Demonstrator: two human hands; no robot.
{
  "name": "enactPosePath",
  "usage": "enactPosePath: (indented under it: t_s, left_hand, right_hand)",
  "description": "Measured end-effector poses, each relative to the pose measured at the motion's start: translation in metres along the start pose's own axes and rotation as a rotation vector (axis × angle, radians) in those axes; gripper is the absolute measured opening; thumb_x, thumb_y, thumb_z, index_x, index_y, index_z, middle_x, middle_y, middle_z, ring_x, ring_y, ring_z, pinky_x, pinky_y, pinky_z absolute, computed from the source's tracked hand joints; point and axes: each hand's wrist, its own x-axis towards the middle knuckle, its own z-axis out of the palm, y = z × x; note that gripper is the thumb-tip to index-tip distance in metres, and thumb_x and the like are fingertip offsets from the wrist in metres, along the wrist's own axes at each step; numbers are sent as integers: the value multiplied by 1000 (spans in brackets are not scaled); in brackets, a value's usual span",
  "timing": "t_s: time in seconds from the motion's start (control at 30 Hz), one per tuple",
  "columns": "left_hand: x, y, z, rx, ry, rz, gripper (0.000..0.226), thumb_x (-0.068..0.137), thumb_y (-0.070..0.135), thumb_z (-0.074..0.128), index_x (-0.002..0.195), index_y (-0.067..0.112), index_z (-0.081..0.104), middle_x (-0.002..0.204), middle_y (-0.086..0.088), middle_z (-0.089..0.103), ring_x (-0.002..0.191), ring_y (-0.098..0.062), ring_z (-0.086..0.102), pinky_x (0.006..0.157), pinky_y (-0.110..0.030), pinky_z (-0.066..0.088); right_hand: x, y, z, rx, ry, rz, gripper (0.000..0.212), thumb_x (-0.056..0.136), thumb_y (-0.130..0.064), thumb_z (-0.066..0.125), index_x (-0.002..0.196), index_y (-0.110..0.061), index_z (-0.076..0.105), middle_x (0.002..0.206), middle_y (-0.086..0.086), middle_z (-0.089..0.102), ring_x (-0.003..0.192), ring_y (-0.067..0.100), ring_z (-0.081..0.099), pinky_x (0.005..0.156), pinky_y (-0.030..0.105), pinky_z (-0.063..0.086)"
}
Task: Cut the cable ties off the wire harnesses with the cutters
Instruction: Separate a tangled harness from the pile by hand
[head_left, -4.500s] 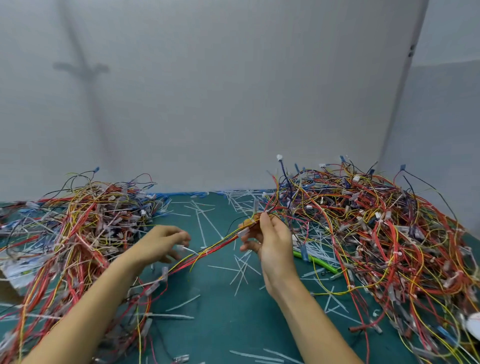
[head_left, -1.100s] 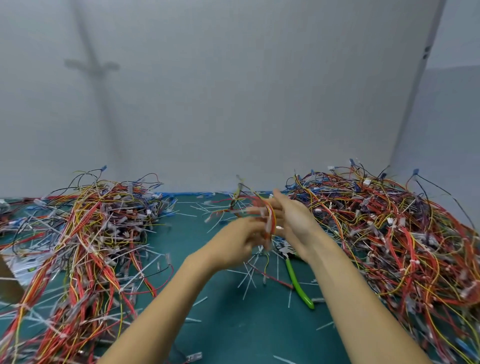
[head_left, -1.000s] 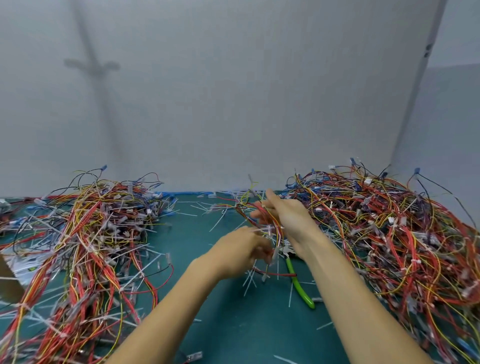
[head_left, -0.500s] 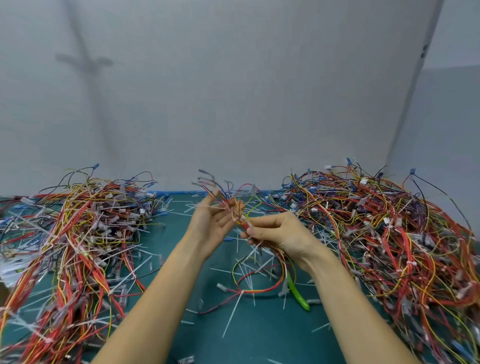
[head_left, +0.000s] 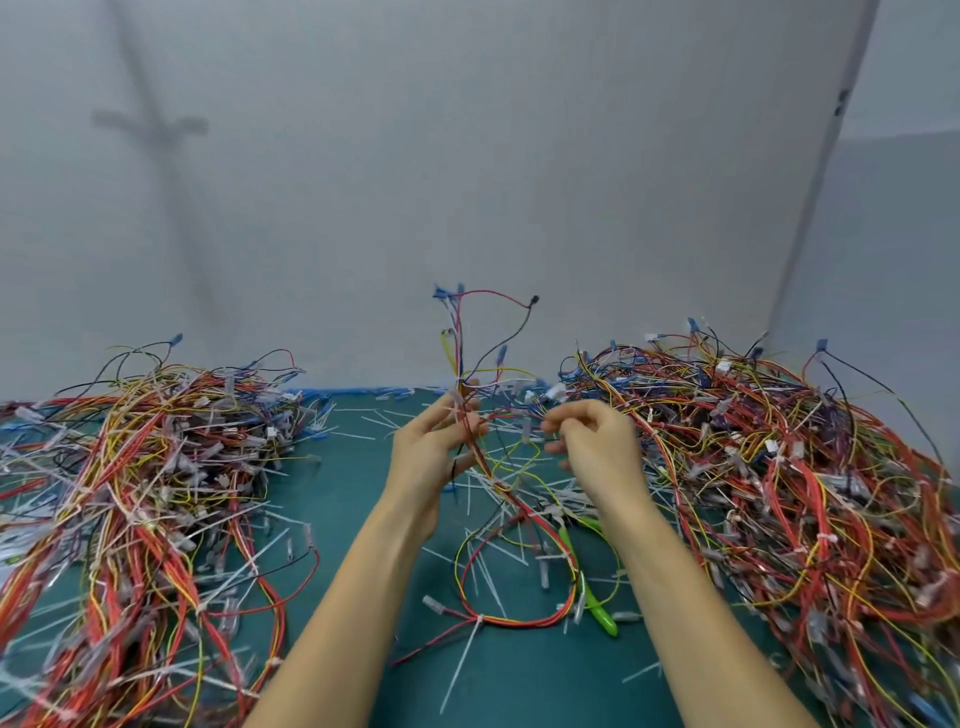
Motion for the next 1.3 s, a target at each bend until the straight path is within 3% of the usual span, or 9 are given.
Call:
enactPosePath:
  t_s: [0.23,0.4,0.5,0.57,0.73,0.83,0.93,1.03,1.3]
  left_hand:
    - [4,7,9,178,-26,128,44,81,-6,68,116,19,71,83,4,72,68,-7,59,79,-25,50]
    - [1,28,13,260,-85,225,53,77,-11,68,112,27,71,83,1,73,70,-7,62,78,-20,50]
    - [3,39,12,310,-229,208,68,77,-17,61,118,37,67,90,-14,58,80,-21,51,82,-33,44]
    - [4,43,12,332,-282,209,67,77,-19,60,123,30,66,92,-14,67,82,-21,61,84,-29,51]
    - [3,45,10,423,-373,175,55,79,-15,65,122,21,68,112,5,73,86,-14,65,88,-26,55]
    - [2,49,3,428,-447,113,44,86,-10,59,111,24,71,122,10,68,100,-12,65,88,-27,55]
    - [1,51,1,362,-475,23,42,92,-6,51,121,20,66,112,0,71,85,-12,66,79,-23,55]
    - [0,53,2,404,-445,18,28,99,15,51,115,28,69,103,5,72,71,-9,60,79,-25,55]
    - [5,48,11,363,-114,197,9,87,14,71,94,17,74,85,-4,73,77,-10,64,70,-20,53]
  right_hand:
    - [1,-15,12,253,18,-163,31,100,-21,52,77,-26,73,71,-6,73,68,4,65,63,22,48]
    - [5,-21,7,133,-35,-234,32,95,-42,59,78,-22,76,86,18,72,80,37,64,73,50,52]
    - [7,-23,7,25,-104,-305,19,90,-43,67,79,-28,74,81,-7,75,84,14,69,77,37,54]
    - [9,-26,8,-48,-121,-325,11,87,-41,71,81,-33,74,80,-16,73,83,5,66,76,30,50]
    - [11,-35,11,-254,-53,-375,21,80,-48,75,92,-31,78,99,-15,71,112,22,57,95,44,47]
    - [11,-43,5,-289,-79,-408,23,77,-51,76,86,-30,79,85,-22,66,102,18,60,90,41,48]
    - [13,-43,1,-360,-129,-449,27,78,-48,77,90,-24,80,84,-20,68,86,5,61,80,29,48]
    - [16,-40,2,-336,-137,-444,19,78,-32,81,91,-18,80,82,-17,68,70,-15,57,63,3,40]
    - [15,-36,4,-177,-126,-361,13,87,-22,74,98,-16,79,81,-14,69,65,-12,60,58,4,44]
